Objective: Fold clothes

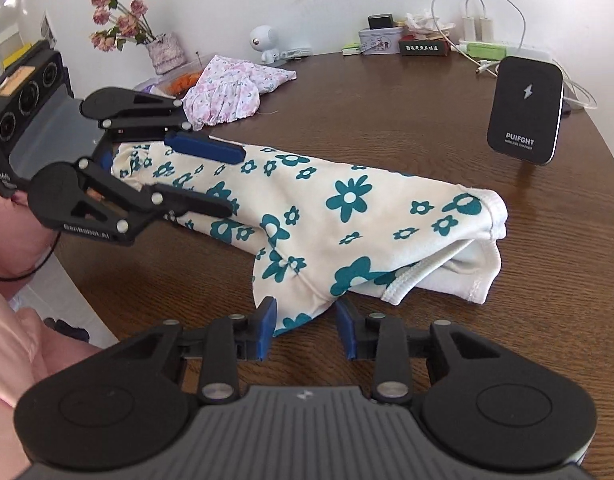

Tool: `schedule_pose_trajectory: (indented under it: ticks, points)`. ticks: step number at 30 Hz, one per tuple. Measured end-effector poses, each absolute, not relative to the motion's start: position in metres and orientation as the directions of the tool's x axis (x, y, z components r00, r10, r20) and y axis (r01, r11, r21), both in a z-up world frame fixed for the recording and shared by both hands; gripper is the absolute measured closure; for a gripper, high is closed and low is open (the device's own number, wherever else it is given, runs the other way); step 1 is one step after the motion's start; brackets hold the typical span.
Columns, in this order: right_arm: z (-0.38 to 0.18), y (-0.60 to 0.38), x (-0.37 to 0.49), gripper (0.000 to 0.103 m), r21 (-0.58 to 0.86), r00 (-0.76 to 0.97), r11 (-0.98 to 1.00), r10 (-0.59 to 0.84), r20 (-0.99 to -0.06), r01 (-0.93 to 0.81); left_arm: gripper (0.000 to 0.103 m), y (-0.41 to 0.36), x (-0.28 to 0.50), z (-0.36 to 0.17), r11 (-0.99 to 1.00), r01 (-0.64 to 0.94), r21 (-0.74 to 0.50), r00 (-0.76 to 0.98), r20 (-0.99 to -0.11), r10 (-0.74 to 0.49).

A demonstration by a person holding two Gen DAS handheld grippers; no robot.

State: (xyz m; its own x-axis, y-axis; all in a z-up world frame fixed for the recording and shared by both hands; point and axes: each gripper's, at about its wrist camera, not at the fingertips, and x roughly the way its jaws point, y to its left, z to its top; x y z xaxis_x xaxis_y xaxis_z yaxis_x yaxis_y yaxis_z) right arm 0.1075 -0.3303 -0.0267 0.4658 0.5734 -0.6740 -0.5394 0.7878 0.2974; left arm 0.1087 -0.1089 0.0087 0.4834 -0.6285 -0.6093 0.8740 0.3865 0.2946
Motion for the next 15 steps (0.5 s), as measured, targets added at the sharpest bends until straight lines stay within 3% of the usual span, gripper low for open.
schedule_pose_trajectory:
  ticks: [1,2,4,11,15]
  points:
    - [-0.027,-0.332,0.109,0.072,0.313,0.466,0.786,0.582,-0.667,-0.533,0.066,-0.113,0.109,0.007,0.373,0.88,0.293,0.473,-0.614,-0.632]
    - [-0.028,-0.332,0.109,0.085,0.313,0.468,0.783,0.585,-0.662,-0.537,0.066,-0.117,0.109,0.006,0.359,0.886,0.292,0.462,-0.619,-0.636]
    - [-0.025,-0.328,0.106,0.101,0.267,0.484,0.777,0.58,-0.656,-0.569,0.066,-0.124,0.109,0.005,0.335,0.896,0.293,0.444,-0.626,-0.641]
    - [0.001,-0.316,0.081,0.101,-0.082,0.675,0.755,0.526,-0.518,-0.651,0.066,-0.148,0.112,0.001,0.27,0.901,0.34,0.432,-0.647,-0.628]
    - [-0.004,-0.305,0.07,0.101,-0.295,0.719,0.683,0.491,-0.492,-0.669,0.066,-0.161,0.121,-0.002,0.279,0.891,0.358,0.452,-0.645,-0.616]
